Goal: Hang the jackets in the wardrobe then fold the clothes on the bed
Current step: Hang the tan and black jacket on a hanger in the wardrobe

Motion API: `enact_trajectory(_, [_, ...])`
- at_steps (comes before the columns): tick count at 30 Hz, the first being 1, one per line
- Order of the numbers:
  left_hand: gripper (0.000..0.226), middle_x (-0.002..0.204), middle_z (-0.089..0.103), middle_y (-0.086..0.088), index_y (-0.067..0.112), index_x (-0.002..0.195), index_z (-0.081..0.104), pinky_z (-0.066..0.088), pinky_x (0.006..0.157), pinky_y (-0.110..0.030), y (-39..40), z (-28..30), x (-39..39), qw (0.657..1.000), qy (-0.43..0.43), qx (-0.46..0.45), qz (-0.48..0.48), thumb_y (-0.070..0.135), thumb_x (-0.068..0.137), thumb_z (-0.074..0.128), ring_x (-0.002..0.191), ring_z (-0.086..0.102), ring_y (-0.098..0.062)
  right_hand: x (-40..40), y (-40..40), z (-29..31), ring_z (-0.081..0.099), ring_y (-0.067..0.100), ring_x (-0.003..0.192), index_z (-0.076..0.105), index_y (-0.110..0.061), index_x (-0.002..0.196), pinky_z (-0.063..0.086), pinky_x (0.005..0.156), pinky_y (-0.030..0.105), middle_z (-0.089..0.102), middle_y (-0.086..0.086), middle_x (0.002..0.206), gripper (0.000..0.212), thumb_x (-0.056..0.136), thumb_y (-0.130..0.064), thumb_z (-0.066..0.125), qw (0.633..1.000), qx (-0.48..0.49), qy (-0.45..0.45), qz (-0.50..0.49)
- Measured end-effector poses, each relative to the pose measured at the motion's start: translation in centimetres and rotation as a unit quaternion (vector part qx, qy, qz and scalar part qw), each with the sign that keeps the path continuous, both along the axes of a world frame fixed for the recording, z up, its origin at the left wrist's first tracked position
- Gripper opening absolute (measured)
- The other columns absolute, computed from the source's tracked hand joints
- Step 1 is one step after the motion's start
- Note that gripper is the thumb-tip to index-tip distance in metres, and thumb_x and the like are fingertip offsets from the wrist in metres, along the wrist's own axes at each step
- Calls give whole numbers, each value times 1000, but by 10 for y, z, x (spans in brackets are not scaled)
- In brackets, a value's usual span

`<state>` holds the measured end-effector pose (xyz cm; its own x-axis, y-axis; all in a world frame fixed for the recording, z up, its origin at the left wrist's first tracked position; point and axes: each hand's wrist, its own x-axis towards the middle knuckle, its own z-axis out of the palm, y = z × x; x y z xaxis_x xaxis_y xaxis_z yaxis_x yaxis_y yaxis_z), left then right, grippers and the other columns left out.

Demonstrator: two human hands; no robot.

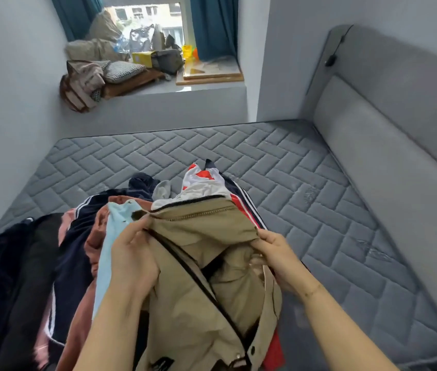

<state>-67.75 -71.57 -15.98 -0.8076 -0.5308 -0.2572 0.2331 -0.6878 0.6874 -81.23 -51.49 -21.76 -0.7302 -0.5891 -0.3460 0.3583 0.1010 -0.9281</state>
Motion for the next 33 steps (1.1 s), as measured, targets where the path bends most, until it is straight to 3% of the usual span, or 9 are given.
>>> enact_trajectory(2, [34,97,71,-7,8,106,68,55,77,-30,7,-9,4,993,-48,-77,-72,15,73,65,85,68,-20,19,16,17,53,26,76,69,-4,103,41,61,31,63,17,93,26,99,-2,44,996,-52,-38,-63])
enact_trajectory(5, [78,116,71,-3,12,132,51,56,90,-34,42,-13,10,946,-72,-220,-226,21,61,82,107,68,-19,59,33,44,66,23,80,67,-4,107,56,68,37,70,16,97,26,100,-7,42,978,-138,-40,-151])
enact_trajectory(8, [88,109,70,20,29,123,44,49,80,-9,81,-15,21,878,-45,-356,-316,36,50,92,102,63,7,105,46,66,70,25,85,61,-1,116,61,67,36,71,18,103,29,102,-7,37,952,-196,-29,-231])
enact_trajectory(12, [71,100,65,19,22,115,49,45,76,-5,124,-8,33,840,30,-429,-330,31,60,93,96,62,7,165,82,93,71,26,86,61,-1,114,59,74,40,72,18,101,26,97,-9,43,910,-224,17,-349])
enact_trajectory(15, [53,92,68,9,14,103,55,48,73,-12,168,8,50,807,88,-434,-391,23,65,91,89,65,-2,213,122,112,73,26,88,64,-3,111,59,78,41,74,15,98,25,101,-9,42,879,-167,66,-441])
enact_trajectory(19, [54,90,71,5,18,98,61,50,72,-19,237,38,90,778,128,-387,-478,42,57,85,87,68,-8,298,194,136,72,26,90,71,-5,100,62,70,34,75,14,95,17,96,-8,55,816,-56,133,-560])
enact_trajectory(23, [43,95,75,4,25,99,69,49,75,-28,309,67,138,742,150,-337,-560,39,61,83,90,71,-13,406,261,149,71,24,92,71,-7,107,59,77,32,74,12,95,19,95,-10,56,719,-18,156,-677])
enact_trajectory(27, [38,90,75,3,32,90,71,53,63,-21,384,81,208,696,173,-288,-634,38,56,84,82,72,-12,514,306,148,70,27,95,71,-9,106,58,83,35,73,13,98,21,96,-8,53,622,-17,165,-766])
enact_trajectory(33, [37,88,74,0,22,97,69,55,58,-19,494,78,354,596,197,-236,-742,24,64,87,78,72,-15,686,348,143,72,23,94,72,-11,105,58,76,25,74,9,97,20,96,-8,55,462,55,167,-869])
